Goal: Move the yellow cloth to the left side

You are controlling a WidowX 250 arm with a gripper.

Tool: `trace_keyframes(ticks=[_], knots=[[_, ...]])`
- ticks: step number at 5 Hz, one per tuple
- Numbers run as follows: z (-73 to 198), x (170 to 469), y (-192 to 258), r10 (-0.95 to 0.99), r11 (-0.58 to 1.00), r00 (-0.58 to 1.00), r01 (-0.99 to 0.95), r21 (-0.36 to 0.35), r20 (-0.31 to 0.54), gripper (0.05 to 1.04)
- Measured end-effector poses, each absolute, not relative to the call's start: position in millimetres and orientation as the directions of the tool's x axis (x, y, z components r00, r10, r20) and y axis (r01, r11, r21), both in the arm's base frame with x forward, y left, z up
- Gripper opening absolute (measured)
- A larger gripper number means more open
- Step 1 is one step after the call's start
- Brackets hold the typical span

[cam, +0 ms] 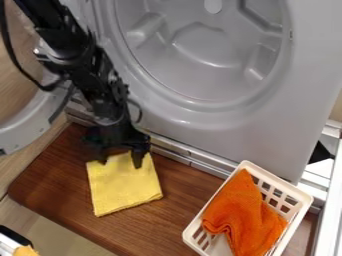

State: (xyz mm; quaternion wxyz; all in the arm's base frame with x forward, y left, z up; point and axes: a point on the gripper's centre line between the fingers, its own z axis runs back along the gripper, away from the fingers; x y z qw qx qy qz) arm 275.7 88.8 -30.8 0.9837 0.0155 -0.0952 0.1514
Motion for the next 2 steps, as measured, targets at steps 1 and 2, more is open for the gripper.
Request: trace_keyframes(ticks=[1,2], knots=[[-8.5,269.7,77.8,0.286,0.957,0.939,-0.291,0.0,0.194,0.999],[14.3,262.2,67.3,0.275,0.957,0.943,-0.286,0.037,0.189,0.999]])
